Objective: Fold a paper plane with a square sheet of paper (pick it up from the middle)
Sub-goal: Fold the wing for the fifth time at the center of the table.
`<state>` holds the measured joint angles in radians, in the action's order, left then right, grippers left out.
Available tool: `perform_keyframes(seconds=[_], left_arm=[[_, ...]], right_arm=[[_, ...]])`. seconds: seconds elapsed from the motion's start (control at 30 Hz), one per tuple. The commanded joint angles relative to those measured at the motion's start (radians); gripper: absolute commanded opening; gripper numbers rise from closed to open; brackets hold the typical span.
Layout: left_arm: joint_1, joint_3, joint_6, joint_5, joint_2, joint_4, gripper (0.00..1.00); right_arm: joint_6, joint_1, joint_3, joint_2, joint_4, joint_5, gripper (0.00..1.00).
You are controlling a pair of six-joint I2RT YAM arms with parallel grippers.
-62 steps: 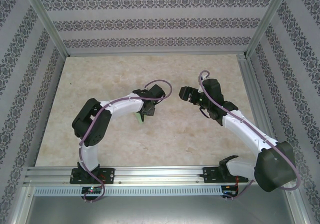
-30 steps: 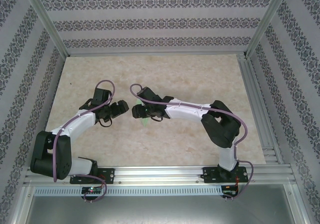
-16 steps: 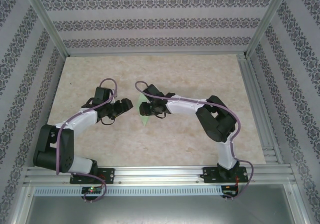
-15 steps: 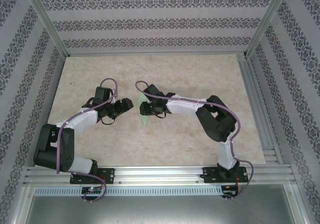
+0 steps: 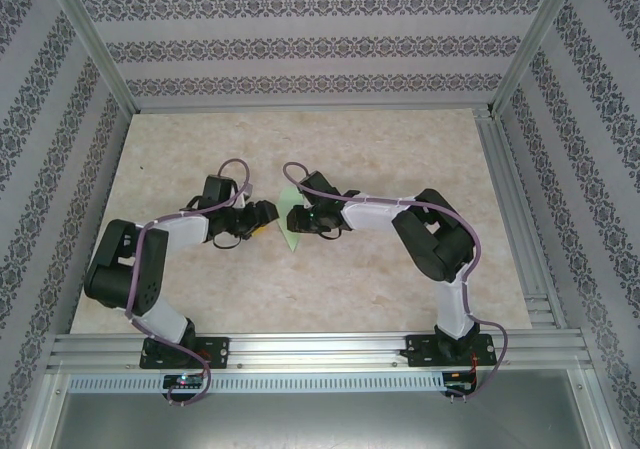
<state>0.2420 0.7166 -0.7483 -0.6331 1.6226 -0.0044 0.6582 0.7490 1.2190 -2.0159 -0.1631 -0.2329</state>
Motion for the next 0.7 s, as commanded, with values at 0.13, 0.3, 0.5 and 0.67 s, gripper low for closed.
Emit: perform_keyframes(seconds=[0.13, 0.3, 0.5, 0.67], left_arm=[[0.036, 0.054, -0.022, -0.039, 0.066, 0.075, 0.58], [0.042, 0.076, -0.022, -0.036, 0.104, 0.081, 0.47], [0.042, 0.088, -0.01, -0.008, 0.128, 0.065, 0.42], [0.043, 0.092, 0.005, 0.02, 0.131, 0.045, 0.41]], right_arm=[[0.045, -0.027, -0.069, 0.031, 0.09, -0.054, 0.3], [0.053, -0.036, -0.09, 0.039, 0.117, -0.072, 0.29], [0.057, -0.041, -0.1, 0.039, 0.129, -0.08, 0.28], [0.056, -0.045, -0.11, 0.04, 0.136, -0.081, 0.27]])
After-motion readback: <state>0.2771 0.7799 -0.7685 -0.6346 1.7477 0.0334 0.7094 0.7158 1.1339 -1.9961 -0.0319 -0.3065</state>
